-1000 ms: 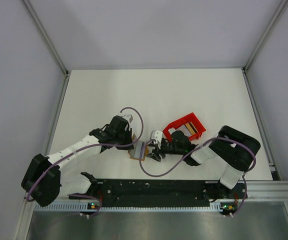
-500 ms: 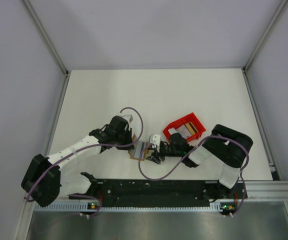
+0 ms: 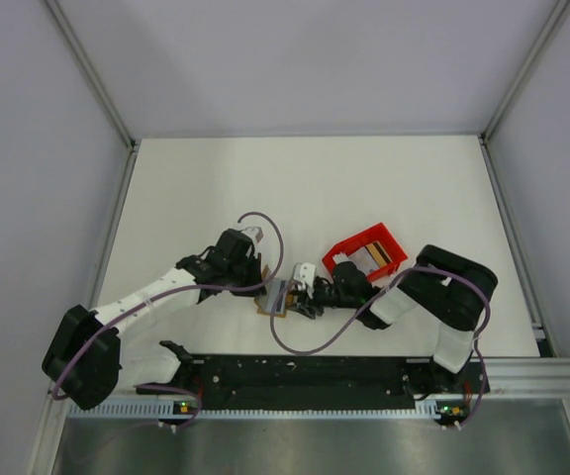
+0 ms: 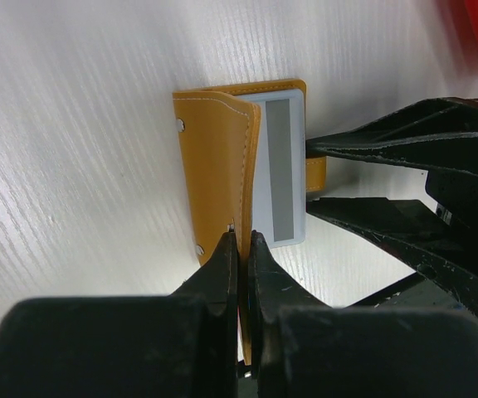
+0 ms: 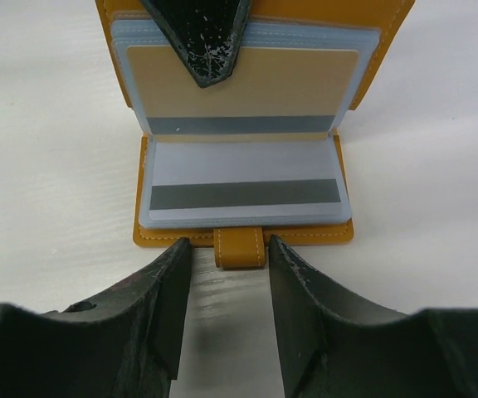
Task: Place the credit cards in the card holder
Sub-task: Close the card holder at the center of the board.
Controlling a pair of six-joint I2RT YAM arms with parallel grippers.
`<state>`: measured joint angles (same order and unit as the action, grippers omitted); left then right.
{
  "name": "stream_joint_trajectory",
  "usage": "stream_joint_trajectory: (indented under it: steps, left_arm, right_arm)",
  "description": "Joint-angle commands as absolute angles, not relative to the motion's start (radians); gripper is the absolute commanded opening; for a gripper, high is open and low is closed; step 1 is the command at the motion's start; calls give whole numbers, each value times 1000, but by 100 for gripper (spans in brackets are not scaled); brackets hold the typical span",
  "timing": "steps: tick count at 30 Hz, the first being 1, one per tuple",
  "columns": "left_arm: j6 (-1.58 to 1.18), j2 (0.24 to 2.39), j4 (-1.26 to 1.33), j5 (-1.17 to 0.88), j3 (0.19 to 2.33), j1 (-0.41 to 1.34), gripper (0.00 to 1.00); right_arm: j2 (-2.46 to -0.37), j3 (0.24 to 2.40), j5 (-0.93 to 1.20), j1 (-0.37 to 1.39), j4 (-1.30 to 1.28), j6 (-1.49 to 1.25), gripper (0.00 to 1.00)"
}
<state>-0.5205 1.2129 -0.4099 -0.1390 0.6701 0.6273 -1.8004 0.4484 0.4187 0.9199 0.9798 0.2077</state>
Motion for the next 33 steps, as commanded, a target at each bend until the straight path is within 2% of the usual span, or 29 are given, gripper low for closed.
stream_joint_trajectory:
  steps: [1,8,14,21,33]
  left_arm:
    - [-508,1232,-402,-150,632,627,0]
    - [-520,1235,-403,-137,630,627,0]
    - [-557,1241,-439,-66,637,627,0]
    - [-597,1270,-488,23,657,620,0]
    - [-626,1341,-495,34,677,615,0]
  right_arm:
    - [-1832,485,405,934,1000,198,40]
    - [-1795,463,365,937,1037,170,24]
    - [-1720,388,365,945,1150,98,17]
    - [-1649,356,394,957,1216,26,13]
    - [-1603,324,420,966,1273,-52,11]
